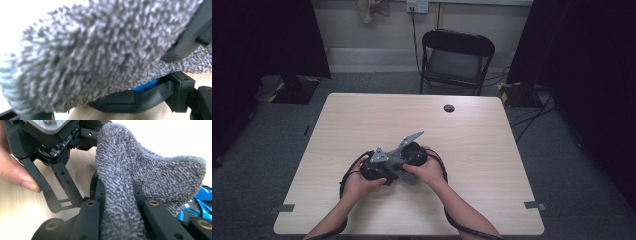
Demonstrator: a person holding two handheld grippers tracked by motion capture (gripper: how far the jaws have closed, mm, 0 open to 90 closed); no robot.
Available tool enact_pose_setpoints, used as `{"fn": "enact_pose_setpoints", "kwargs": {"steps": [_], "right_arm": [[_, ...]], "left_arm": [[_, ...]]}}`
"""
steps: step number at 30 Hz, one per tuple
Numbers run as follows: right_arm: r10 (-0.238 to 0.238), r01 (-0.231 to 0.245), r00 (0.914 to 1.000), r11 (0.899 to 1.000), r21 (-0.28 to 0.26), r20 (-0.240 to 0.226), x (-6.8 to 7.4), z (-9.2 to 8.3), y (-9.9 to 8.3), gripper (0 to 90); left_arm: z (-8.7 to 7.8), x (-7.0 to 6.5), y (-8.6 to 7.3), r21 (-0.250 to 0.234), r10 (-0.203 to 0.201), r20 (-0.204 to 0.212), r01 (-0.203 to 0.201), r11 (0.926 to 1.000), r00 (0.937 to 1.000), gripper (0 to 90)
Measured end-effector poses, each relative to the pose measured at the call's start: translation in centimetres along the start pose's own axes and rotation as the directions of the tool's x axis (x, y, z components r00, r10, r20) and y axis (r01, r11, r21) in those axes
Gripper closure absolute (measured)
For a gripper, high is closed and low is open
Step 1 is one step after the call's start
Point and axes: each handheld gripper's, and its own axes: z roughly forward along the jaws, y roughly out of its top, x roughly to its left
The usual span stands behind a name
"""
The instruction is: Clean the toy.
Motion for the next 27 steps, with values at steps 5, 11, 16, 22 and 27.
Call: {"fn": "enact_pose_setpoints", "kwargs": {"steps": [5,11,16,22,27], "right_arm": [[0.046,-0.046,0.9988,0.999,-0.019,-0.014,-0.25,-0.09,-0.27,60.4],[0.044,-0.043,0.999,0.998,-0.035,0.008,-0.36,-0.25,-0.23,68.2],[0.016,-0.016,0.9997,1.0,-0.012,-0.016,-0.02,0.26,-0.05,73.9],[0.005,-0.006,0.9997,1.0,-0.006,-0.024,-0.2,-0.19,-0.05,74.6],[0.0,0.0,0.9995,1.0,-0.015,-0.032,-0.28,-0.47,0.02,74.7]], "left_arm": [[0.0,0.01,0.0,-0.001,0.001,0.001,-0.001,1.0,1.0,24.2],[0.0,0.01,0.0,0.0,0.001,0.0,-0.001,1.0,1.0,24.2],[0.0,0.0,0.0,0.0,-0.001,0.0,0.001,1.0,1.0,24.2],[0.0,0.0,0.0,0.0,0.001,0.0,-0.001,1.0,1.0,24.1],[0.0,0.01,0.01,0.0,0.001,0.0,-0.001,1.0,1.0,24.1]]}}
